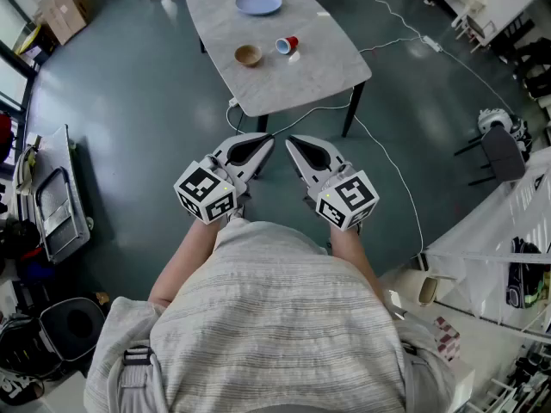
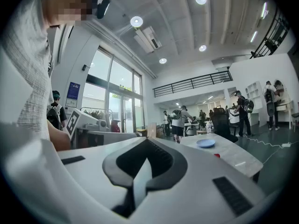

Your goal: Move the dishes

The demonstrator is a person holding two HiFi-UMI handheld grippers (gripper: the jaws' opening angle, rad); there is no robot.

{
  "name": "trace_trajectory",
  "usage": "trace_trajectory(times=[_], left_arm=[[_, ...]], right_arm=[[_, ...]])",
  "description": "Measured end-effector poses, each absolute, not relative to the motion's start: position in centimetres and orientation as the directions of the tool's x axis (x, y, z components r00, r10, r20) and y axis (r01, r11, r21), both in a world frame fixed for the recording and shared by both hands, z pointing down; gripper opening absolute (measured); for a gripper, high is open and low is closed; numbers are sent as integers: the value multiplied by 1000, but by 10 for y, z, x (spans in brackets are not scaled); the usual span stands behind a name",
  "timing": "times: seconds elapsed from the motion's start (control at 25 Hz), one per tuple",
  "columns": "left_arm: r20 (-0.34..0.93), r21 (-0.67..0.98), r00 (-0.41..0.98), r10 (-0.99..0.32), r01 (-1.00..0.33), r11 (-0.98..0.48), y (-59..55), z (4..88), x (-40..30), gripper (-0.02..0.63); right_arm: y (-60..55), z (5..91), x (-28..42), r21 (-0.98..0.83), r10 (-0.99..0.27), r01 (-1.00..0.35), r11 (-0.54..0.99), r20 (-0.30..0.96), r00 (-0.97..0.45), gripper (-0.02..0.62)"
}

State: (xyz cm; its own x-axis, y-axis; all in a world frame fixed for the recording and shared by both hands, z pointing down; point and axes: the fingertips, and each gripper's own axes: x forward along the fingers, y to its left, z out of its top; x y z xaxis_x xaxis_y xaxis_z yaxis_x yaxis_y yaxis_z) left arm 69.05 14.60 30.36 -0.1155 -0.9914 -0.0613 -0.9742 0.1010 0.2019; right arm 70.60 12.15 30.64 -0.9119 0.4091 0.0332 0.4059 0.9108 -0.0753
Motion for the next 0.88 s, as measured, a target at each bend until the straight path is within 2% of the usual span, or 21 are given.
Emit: trace_trajectory(times=[0.88], left_arm=[[-48,235,-113,-992,-967,99,143,306,690,20]], right_arm=[[120,310,706,-101,417,411,906,49,-908,17]])
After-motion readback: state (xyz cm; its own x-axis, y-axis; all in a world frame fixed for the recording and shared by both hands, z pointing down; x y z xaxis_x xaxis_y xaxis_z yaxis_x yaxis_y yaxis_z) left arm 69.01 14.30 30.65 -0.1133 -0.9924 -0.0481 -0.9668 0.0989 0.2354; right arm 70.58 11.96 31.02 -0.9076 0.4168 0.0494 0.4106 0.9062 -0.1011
